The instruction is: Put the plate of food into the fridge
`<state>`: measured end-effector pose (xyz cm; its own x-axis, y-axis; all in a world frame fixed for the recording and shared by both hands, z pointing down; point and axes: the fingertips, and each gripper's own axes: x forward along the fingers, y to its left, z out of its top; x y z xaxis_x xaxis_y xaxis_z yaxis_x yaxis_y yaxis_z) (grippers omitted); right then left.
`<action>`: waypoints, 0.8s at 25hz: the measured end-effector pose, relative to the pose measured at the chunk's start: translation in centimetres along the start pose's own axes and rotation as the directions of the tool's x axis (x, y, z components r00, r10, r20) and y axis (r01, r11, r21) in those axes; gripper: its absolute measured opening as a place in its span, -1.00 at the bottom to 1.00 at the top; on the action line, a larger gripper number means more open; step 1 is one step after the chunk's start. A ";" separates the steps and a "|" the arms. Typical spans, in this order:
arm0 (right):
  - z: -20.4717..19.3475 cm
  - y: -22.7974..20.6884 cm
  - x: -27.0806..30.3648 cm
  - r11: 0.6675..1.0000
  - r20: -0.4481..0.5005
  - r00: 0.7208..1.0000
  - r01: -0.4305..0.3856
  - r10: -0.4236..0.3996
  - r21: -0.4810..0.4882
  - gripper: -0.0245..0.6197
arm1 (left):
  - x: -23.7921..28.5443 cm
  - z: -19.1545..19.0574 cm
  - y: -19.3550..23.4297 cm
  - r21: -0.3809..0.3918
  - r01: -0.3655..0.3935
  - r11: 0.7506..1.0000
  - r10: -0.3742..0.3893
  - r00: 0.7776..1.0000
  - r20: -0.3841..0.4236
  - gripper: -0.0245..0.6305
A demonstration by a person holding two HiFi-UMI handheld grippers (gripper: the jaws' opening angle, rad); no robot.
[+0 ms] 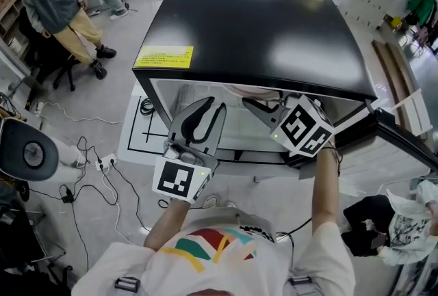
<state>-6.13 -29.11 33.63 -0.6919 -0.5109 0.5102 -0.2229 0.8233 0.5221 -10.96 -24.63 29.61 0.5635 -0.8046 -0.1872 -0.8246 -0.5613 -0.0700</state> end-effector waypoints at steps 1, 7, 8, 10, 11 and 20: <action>0.0 0.1 0.0 1.000 0.002 1.000 0.001 -0.001 0.002 -0.58 | 0.0 0.2 0.0 0.000 0.000 1.000 0.000 1.000 0.003 -0.66; 2.2 -1.1 -1.8 0.991 0.138 0.983 0.110 -0.120 0.077 -0.58 | 0.0 0.6 -0.3 0.005 0.011 1.000 -0.011 1.000 0.013 -0.66; 2.8 -1.5 -2.5 0.986 0.174 0.973 0.137 -0.152 0.094 -0.58 | 0.1 0.6 -0.4 0.006 0.012 1.000 -0.012 1.000 0.013 -0.65; 3.7 -1.6 -3.6 0.982 0.221 0.958 0.163 -0.181 0.098 -0.58 | 0.2 0.7 -0.6 0.007 0.014 1.000 -0.014 1.000 0.015 -0.66; 4.0 -1.5 -4.1 0.981 0.233 0.955 0.167 -0.185 0.095 -0.58 | 0.2 0.8 -0.7 0.006 0.014 1.000 -0.014 1.000 0.017 -0.66; 5.4 -1.0 -8.8 0.857 0.383 0.776 0.384 -0.501 0.343 -0.58 | 0.2 1.3 -2.0 0.016 0.039 0.999 -0.040 0.999 0.027 -0.66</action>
<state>-3.57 -24.09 24.94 -0.6883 -0.7143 -0.1267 -0.6922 0.5943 0.4095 -9.27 -23.38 28.49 0.5943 -0.7762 -0.2105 -0.8025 -0.5893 -0.0927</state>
